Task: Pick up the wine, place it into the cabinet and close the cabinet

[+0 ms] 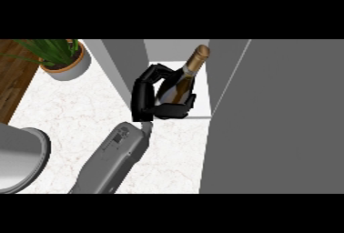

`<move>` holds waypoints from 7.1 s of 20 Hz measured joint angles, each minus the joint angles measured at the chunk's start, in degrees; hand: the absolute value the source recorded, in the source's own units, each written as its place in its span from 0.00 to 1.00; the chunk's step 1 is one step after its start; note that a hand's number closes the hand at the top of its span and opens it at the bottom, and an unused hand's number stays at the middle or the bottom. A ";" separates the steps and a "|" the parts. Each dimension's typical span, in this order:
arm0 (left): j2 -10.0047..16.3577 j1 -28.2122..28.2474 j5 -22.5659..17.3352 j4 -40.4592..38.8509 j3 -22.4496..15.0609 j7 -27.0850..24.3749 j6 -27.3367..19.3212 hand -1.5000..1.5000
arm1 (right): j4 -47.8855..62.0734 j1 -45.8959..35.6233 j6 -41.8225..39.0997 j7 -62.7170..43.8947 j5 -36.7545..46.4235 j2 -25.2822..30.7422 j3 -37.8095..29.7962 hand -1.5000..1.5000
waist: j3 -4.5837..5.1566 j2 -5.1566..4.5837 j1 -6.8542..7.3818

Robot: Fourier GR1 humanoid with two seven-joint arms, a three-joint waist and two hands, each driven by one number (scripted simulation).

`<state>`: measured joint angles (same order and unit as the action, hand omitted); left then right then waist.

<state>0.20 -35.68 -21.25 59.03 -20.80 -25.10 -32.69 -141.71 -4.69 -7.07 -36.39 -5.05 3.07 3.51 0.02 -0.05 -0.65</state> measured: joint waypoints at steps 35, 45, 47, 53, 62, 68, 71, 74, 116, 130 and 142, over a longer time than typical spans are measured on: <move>-0.01 -26.00 -3.00 -40.72 16.30 -14.20 6.06 1.00 | 0.51 1.08 -1.47 1.56 -0.88 -1.62 0.92 0.00 | 0.01 -0.59 -1.89; -0.19 -28.79 -7.71 -45.71 21.66 -15.21 9.74 1.00 | 0.49 1.58 -1.53 1.45 -1.01 -2.43 2.64 0.00 | -0.06 -0.74 -2.79; -0.23 -28.65 -8.02 -46.54 22.47 -16.41 10.54 1.00 | 0.52 1.82 -1.87 1.75 -0.99 -2.19 2.48 0.00 | -0.08 -0.80 -2.81; -0.19 -29.73 -7.86 -48.81 23.55 -17.89 11.17 1.00 | 0.83 1.01 -1.79 1.90 -0.96 -2.09 2.18 0.00 | -0.14 -0.84 -2.90; 0.17 -30.53 -6.18 -52.00 23.73 -18.30 9.55 0.00 | 0.96 0.65 -1.67 2.08 -0.66 -2.28 3.46 0.00 | -0.19 -0.98 -3.29; 0.32 -30.73 -4.82 -53.37 23.34 -17.94 7.23 0.00 | 1.09 0.93 -1.57 2.67 -0.46 -2.62 3.84 0.00 | -0.22 -1.05 -3.45; 0.29 -29.96 -3.91 -54.01 22.84 -18.70 6.41 0.00 | 1.14 1.74 -1.97 3.64 -0.50 -2.60 3.39 0.00 | -0.23 -1.19 -3.69; 0.42 -29.68 -3.17 -54.51 22.48 -18.85 5.52 0.00 | 1.07 2.24 -2.43 3.98 -0.60 -2.43 3.32 0.00 | -0.21 -1.26 -3.93; -0.26 -25.35 -8.01 -51.24 20.11 -24.83 19.19 0.00 | 1.50 -1.47 0.12 0.44 -1.09 -2.64 5.27 0.00 | 0.00 -0.61 -4.08; -0.19 -8.76 -21.01 -29.54 -0.90 -21.36 11.25 0.00 | 1.04 -0.58 1.38 0.27 0.29 -2.41 5.48 0.00 | -0.01 0.29 -1.63; 0.87 10.54 -18.39 3.21 -17.81 -16.32 -4.39 0.00 | 0.22 0.71 1.81 0.68 1.27 -1.31 3.59 0.00 | -0.04 0.35 0.72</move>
<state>1.07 -25.13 -39.64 62.24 -38.61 -41.43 -37.08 -141.49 -3.98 -5.26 -35.71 -3.78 1.76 7.10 -0.02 0.30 0.07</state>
